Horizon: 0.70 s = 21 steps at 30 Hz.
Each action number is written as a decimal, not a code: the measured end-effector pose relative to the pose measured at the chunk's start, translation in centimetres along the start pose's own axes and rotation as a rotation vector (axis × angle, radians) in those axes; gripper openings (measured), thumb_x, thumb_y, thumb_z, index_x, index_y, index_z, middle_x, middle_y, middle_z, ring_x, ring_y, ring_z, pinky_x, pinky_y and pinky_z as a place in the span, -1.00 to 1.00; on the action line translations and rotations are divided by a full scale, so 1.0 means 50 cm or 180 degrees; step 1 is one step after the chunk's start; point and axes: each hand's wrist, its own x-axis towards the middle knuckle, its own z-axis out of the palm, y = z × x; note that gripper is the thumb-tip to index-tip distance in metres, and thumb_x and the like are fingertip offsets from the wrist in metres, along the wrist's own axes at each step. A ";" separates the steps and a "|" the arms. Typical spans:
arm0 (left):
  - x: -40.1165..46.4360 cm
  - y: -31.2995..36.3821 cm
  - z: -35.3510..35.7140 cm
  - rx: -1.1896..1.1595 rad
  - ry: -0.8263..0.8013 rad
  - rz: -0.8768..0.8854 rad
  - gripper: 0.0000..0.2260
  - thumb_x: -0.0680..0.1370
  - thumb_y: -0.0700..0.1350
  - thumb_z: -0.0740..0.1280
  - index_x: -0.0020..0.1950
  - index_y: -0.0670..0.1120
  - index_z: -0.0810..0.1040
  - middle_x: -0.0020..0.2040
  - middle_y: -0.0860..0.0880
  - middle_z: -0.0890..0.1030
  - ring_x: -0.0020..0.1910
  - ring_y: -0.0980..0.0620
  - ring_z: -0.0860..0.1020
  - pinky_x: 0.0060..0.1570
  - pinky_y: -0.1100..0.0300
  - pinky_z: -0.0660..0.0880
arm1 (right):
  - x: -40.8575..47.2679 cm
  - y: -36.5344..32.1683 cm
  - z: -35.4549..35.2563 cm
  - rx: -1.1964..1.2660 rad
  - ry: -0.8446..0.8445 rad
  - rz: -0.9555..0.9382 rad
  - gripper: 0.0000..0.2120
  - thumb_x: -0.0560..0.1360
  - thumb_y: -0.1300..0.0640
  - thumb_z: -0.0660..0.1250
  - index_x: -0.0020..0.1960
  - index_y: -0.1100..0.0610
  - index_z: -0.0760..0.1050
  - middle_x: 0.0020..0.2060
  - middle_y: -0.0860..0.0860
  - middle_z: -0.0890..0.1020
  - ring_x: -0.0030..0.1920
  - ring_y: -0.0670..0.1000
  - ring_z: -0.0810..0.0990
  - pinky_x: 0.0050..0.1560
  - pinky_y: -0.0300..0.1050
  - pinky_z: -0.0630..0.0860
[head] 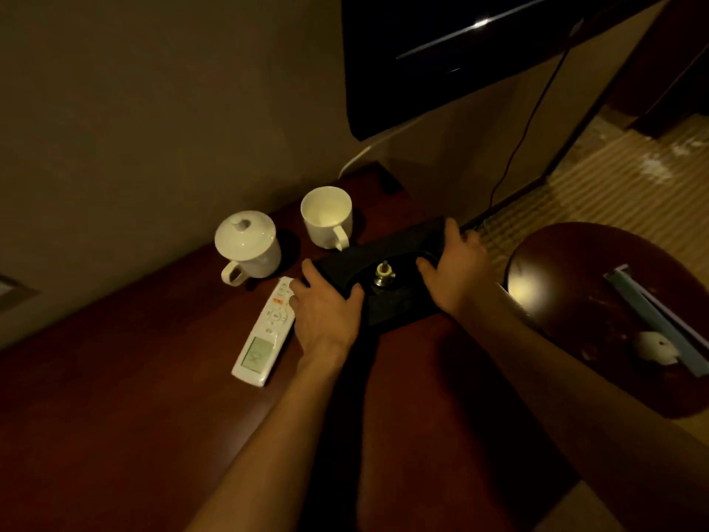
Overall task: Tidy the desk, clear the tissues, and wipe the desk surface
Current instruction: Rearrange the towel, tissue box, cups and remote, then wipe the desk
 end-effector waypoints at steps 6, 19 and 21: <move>0.014 0.007 0.000 -0.0218 -0.0082 -0.0048 -0.31 0.46 -0.09 0.39 0.47 -0.04 0.08 0.35 -0.24 0.23 0.26 -0.27 0.33 0.10 -0.04 0.41 | 0.030 0.002 -0.003 -0.0179 -0.0112 0.0329 -0.47 0.43 0.05 0.41 0.30 0.21 0.31 0.10 0.23 0.55 0.08 0.27 0.54 -0.10 0.00 0.41; -0.026 -0.148 -0.314 -0.0089 0.0022 0.0003 -0.21 0.36 0.00 0.46 0.45 -0.06 0.08 0.26 -0.20 0.39 0.21 -0.24 0.42 0.09 -0.04 0.43 | -0.175 -0.261 -0.053 -0.0524 -0.0154 0.0134 -0.43 0.37 -0.09 0.44 0.23 0.19 0.39 0.07 0.20 0.57 0.07 0.27 0.56 0.00 0.04 0.50; -0.033 -0.207 -0.396 0.0000 0.0187 -0.0111 -0.18 0.35 0.03 0.47 0.45 -0.09 0.09 0.25 -0.18 0.43 0.21 -0.22 0.44 0.08 -0.04 0.44 | -0.217 -0.350 -0.035 -0.0589 -0.0233 0.0011 -0.45 0.38 -0.11 0.44 0.20 0.20 0.39 0.09 0.20 0.57 0.09 0.26 0.56 0.02 0.05 0.51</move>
